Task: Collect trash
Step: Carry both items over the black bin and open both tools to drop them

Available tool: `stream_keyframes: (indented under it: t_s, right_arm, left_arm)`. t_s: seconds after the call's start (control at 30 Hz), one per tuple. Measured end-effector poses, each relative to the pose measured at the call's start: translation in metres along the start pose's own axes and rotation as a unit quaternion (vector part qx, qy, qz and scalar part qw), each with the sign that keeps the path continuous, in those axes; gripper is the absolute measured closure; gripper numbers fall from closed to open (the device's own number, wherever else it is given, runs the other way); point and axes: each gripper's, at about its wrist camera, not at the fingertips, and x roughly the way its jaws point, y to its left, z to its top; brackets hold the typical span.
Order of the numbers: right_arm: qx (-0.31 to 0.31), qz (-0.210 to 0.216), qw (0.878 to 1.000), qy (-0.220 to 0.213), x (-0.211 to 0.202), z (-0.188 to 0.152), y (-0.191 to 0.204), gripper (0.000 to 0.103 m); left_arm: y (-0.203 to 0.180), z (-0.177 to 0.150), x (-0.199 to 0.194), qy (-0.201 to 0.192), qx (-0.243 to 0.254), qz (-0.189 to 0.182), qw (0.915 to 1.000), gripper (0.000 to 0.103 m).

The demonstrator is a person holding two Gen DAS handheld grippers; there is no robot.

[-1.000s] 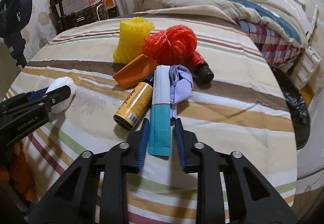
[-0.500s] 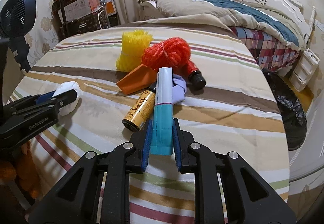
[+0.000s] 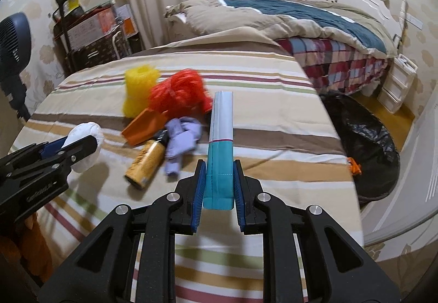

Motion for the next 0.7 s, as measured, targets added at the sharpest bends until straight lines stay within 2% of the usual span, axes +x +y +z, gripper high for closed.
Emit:
stream_keyframes:
  t_s: [0.5,0.7]
  right_arm:
    - [0.069,-0.072,0.995,-0.027,0.000,0.013,-0.101,0.083]
    - [0.098,-0.094,0.990,-0.029,0.007,0.018,-0.147,0.083]
  left_arm:
    - [-0.098,0.035,0.031,0.003,0.053,-0.071,0.9960,0.062]
    - [-0.143,0.050,0.049,-0.001,0.084,-0.084,0.9929,0.062]
